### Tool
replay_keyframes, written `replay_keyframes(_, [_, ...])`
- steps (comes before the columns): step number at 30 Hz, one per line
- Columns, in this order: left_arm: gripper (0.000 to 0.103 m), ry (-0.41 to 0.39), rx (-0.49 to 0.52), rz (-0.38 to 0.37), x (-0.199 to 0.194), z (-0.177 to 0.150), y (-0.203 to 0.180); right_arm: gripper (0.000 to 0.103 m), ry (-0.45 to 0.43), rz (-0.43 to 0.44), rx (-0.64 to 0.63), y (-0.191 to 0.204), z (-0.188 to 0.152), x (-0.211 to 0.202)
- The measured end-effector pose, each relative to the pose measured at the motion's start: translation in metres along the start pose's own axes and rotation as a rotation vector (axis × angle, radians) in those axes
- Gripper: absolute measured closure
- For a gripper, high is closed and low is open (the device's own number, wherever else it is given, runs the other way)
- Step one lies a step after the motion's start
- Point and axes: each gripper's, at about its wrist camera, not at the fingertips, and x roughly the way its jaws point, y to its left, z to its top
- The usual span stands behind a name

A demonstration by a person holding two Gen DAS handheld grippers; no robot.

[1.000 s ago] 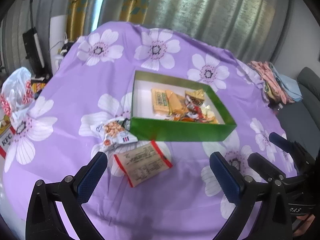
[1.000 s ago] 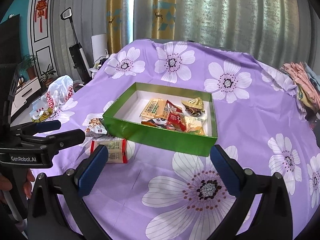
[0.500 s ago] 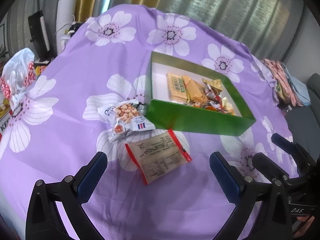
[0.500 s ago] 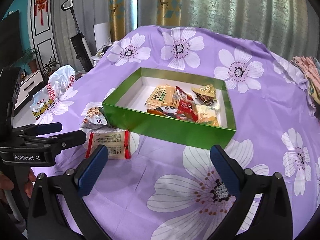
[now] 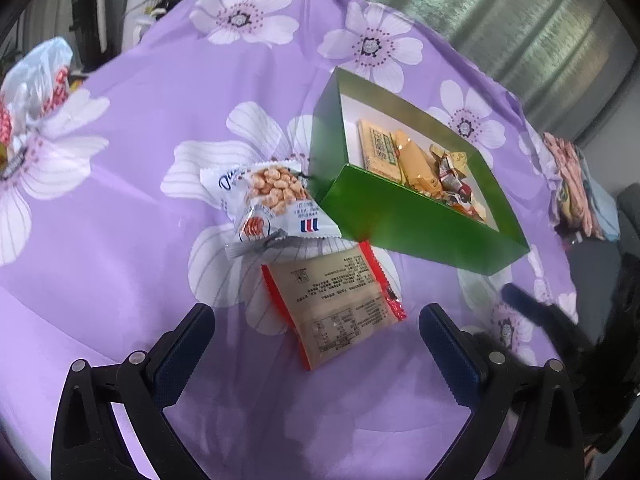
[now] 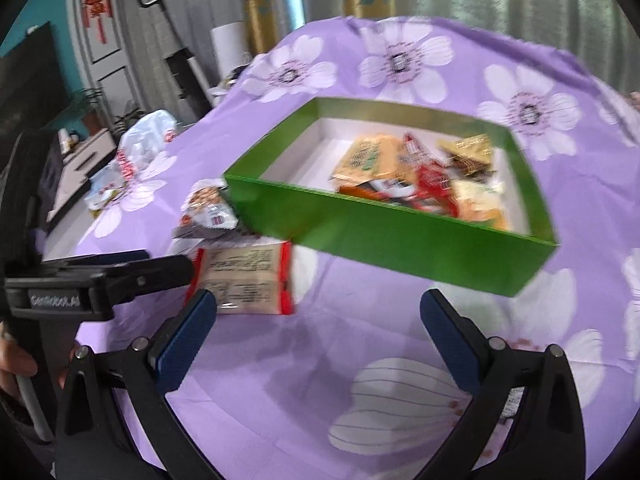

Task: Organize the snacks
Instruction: 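Move the left tool down to the cream red-edged bag, then close the left tool on the cream red-edged bag and lift it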

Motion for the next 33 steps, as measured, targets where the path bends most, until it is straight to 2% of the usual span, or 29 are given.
replay_keyframes(5, [0.001, 0.003, -0.008, -0.002, 0.006, -0.001, 0.000, 0.007, 0.017, 0.142, 0.005, 0.003, -0.004, 0.017])
replay_keyframes(9, [0.002, 0.001, -0.013, 0.009, 0.012, 0.000, 0.002, 0.018, 0.050, 0.195, 0.013, 0.006, -0.005, 0.036])
replay_keyframes(11, [0.002, 0.010, -0.024, -0.013, 0.017, 0.000, 0.004, 0.022, 0.065, 0.210, 0.015, 0.008, -0.006, 0.045])
replay_keyframes(15, [0.007, 0.024, -0.005, -0.009, 0.025, 0.000, 0.001, 0.033, 0.101, 0.237, 0.002, 0.014, -0.005, 0.062])
replay_keyframes(17, [0.010, 0.021, -0.012, -0.022, 0.025, 0.001, 0.001, 0.036, 0.116, 0.254, -0.010, 0.019, -0.003, 0.068])
replay_keyframes(19, [0.021, 0.024, -0.024, -0.022, 0.027, 0.003, 0.002, 0.037, 0.122, 0.265, -0.020, 0.022, -0.001, 0.071])
replay_keyframes(21, [0.024, 0.029, -0.028, -0.029, 0.029, 0.004, 0.002, 0.040, 0.130, 0.265, -0.028, 0.024, 0.001, 0.075])
replay_keyframes(23, [0.033, 0.035, -0.033, -0.051, 0.031, 0.004, 0.001, 0.043, 0.141, 0.267, -0.033, 0.026, 0.003, 0.081])
replay_keyframes(25, [0.036, 0.042, -0.049, -0.066, 0.032, 0.005, 0.003, 0.045, 0.146, 0.260, -0.054, 0.030, 0.004, 0.081])
replay_keyframes(27, [0.040, 0.042, -0.060, -0.072, 0.032, 0.005, 0.004, 0.053, 0.151, 0.280, -0.071, 0.034, 0.003, 0.081])
replay_keyframes(29, [0.049, 0.043, -0.067, -0.066, 0.031, 0.004, 0.005, 0.058, 0.153, 0.294, -0.073, 0.035, 0.003, 0.081])
replay_keyframes(31, [0.057, 0.042, -0.067, -0.066, 0.030, 0.003, 0.006, 0.061, 0.150, 0.298, -0.069, 0.035, 0.002, 0.080])
replay_keyframes(33, [0.059, 0.045, -0.070, -0.063, 0.028, 0.002, 0.008, 0.064, 0.151, 0.298, -0.070, 0.036, 0.001, 0.078])
